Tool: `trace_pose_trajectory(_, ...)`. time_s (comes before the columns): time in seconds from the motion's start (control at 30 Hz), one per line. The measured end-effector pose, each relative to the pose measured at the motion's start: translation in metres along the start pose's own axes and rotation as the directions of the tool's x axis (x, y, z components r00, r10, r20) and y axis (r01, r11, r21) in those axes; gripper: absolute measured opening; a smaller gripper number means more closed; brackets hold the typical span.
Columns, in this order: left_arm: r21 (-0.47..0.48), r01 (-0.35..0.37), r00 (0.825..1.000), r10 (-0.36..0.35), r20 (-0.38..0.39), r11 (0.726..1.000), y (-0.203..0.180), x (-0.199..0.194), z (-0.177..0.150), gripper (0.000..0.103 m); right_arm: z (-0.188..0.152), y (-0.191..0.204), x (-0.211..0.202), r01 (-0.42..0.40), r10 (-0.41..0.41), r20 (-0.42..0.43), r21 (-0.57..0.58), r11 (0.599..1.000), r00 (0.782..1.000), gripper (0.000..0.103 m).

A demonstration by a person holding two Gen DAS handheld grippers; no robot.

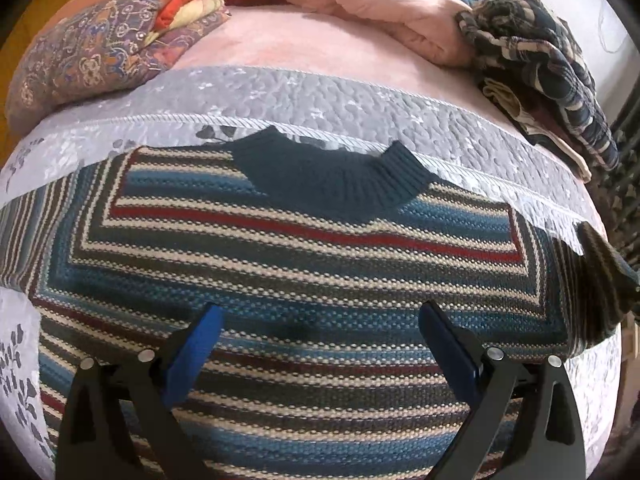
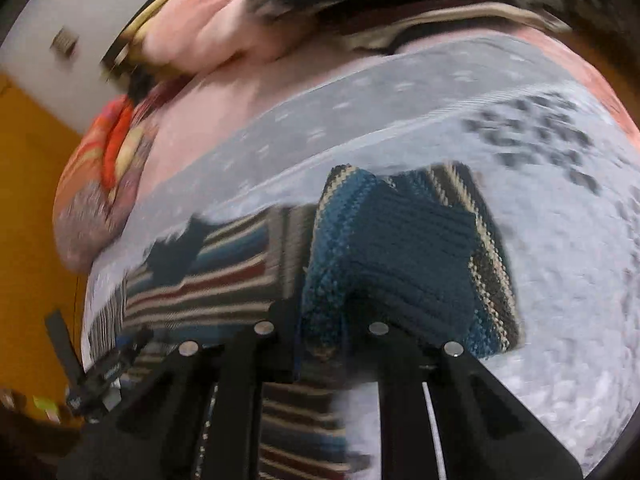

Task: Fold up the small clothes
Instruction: 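Fold the sleeve across the sweater body toward the left tool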

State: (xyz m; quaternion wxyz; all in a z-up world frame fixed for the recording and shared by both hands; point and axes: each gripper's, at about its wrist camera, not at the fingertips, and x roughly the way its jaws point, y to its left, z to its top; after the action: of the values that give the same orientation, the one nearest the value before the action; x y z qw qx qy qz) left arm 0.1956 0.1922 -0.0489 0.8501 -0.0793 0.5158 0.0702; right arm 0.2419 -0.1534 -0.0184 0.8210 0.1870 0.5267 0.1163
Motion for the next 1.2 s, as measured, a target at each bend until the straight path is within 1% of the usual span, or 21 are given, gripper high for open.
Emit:
trace_pose_trajectory(0.07,-0.008,-0.005,1.0,0.005,-0.001,1.0,0.005,-0.001,0.002,0.099,-0.007,0.025,0.009,-0.019,0.018,-0.019,-0.051,0.999,1.0,0.013)
trace_pose_trajectory(0.2,-0.04,0.019,1.0,-0.02,-0.008,0.999,0.015,-0.002,0.005,0.099,-0.02,0.076,0.032,-0.044,0.037,-0.051,-0.155,0.987,0.998,0.013)
trace_pose_trajectory(0.3,-0.055,0.044,0.999,-0.044,-0.012,0.998,0.02,-0.005,0.007,0.099,-0.034,0.098,0.057,-0.051,0.033,-0.093,-0.201,0.978,0.995,0.013)
trace_pose_trajectory(0.37,-0.06,0.058,0.998,-0.058,-0.012,0.997,0.022,-0.006,0.008,0.099,-0.042,0.104,0.07,-0.043,0.019,-0.112,-0.221,0.974,0.993,0.013)
trace_pose_trajectory(0.43,-0.06,0.068,0.998,-0.069,-0.013,0.996,0.023,-0.006,0.008,0.099,-0.052,0.107,0.084,-0.027,-0.004,-0.128,-0.24,0.97,0.992,0.013)
trace_pose_trajectory(0.6,-0.062,0.098,0.994,-0.101,-0.047,0.993,0.018,0.003,0.006,0.098,-0.062,0.101,0.102,-0.02,-0.02,-0.155,-0.253,0.967,0.988,0.013)
trace_pose_trajectory(0.63,-0.062,0.101,0.993,-0.104,-0.054,0.993,0.016,0.005,0.006,0.098,-0.063,0.1,0.104,-0.022,-0.019,-0.16,-0.254,0.967,0.987,0.014)
trace_pose_trajectory(0.67,-0.058,0.103,0.993,-0.106,-0.059,0.993,0.014,0.006,0.005,0.098,-0.065,0.099,0.106,-0.025,-0.017,-0.163,-0.255,0.967,0.987,0.017)
trace_pose_trajectory(0.8,-0.036,0.112,0.991,-0.114,-0.074,0.993,0.004,0.011,0.001,0.098,-0.067,0.095,0.105,-0.069,0.017,-0.195,-0.261,0.963,0.981,0.022)
trace_pose_trajectory(0.87,-0.033,0.124,0.988,-0.126,-0.085,0.992,-0.001,0.014,0.0,0.098,-0.065,0.092,0.098,-0.113,0.06,-0.215,-0.243,0.963,0.975,0.026)
trace_pose_trajectory(0.9,-0.035,0.132,0.987,-0.135,-0.09,0.991,-0.002,0.015,0.0,0.098,-0.063,0.089,0.092,-0.155,0.1,-0.238,-0.224,0.962,0.966,0.028)
trace_pose_trajectory(0.97,-0.045,0.161,0.981,-0.165,-0.1,0.986,-0.006,0.017,-0.001,0.098,-0.058,0.08,0.076,-0.198,0.142,-0.257,-0.208,0.958,0.956,0.029)
trace_pose_trajectory(1.0,-0.052,0.183,0.977,-0.187,-0.105,0.982,-0.01,0.018,-0.002,0.098,-0.055,0.077,0.067,-0.19,0.137,-0.242,-0.212,0.959,0.961,0.029)
trace_pose_trajectory(1.07,-0.043,0.232,0.965,-0.236,-0.113,0.972,-0.022,0.017,-0.004,0.098,-0.038,0.057,0.04,-0.13,0.098,-0.158,-0.204,0.97,0.983,0.029)
trace_pose_trajectory(1.1,-0.036,0.248,0.961,-0.251,-0.116,0.968,-0.028,0.017,-0.006,0.098,-0.031,0.047,0.031,-0.106,0.084,-0.126,-0.185,0.977,0.989,0.029)
trace_pose_trajectory(1.13,-0.03,0.271,0.954,-0.273,-0.123,0.962,-0.036,0.017,-0.008,0.098,-0.022,0.033,0.022,-0.083,0.071,-0.087,-0.147,0.986,0.994,0.028)
trace_pose_trajectory(1.17,-0.023,0.302,0.943,-0.303,-0.139,0.953,-0.046,0.018,-0.011,0.098,-0.014,0.019,0.014,-0.073,0.067,-0.058,-0.102,0.992,0.996,0.028)
trace_pose_trajectory(1.2,-0.018,0.319,0.936,-0.317,-0.153,0.948,-0.054,0.02,-0.013,0.098,-0.005,-0.001,0.006,-0.072,0.071,-0.031,-0.034,0.997,0.997,0.028)
